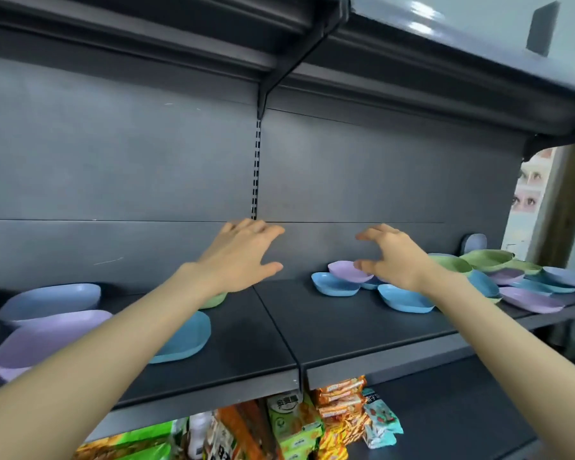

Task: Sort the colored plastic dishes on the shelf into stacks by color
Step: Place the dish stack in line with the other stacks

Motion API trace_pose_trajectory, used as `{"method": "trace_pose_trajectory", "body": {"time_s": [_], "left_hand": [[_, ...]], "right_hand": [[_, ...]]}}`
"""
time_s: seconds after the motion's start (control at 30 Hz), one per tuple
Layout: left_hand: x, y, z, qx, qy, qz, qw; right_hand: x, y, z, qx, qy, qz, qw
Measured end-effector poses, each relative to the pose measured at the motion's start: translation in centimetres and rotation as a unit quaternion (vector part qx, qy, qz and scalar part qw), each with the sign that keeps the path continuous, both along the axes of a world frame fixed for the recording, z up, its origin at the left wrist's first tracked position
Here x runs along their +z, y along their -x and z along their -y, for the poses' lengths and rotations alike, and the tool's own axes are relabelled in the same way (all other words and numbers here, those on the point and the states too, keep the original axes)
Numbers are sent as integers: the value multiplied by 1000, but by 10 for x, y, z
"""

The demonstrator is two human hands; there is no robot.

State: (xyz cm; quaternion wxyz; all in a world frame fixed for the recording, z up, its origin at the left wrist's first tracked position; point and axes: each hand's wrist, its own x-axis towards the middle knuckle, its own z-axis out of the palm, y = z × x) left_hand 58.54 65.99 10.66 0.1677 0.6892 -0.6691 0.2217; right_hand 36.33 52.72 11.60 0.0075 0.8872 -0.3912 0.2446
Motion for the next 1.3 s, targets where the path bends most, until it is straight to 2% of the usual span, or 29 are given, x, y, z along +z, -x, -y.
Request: {"method": "trace_pose_trajectory", "body": {"time_s": [0.27,0.53,0.7,1.0,1.17,1.3], "left_hand": [[-9,43,103,-35,-8,-21,999],[-42,54,220,-48,-46,-108,992],[-57,57,285,-42,-69,-109,991],[-96,65,343,11,-102,-174,979],[-116,75,354,81,-96,-217,968],[-126,89,363,143,-70,-281,946]], "right_hand": [[-9,48,89,-18,-8,6,1000],[-26,62,195,-40,-29,-17,999],[-42,61,261,-41,-53,-31,997],[-72,50,344,12,-80,-60,995],[-83,38,377,76,-97,-88,988],[-83,31,400,143,-140,-106,974]]}}
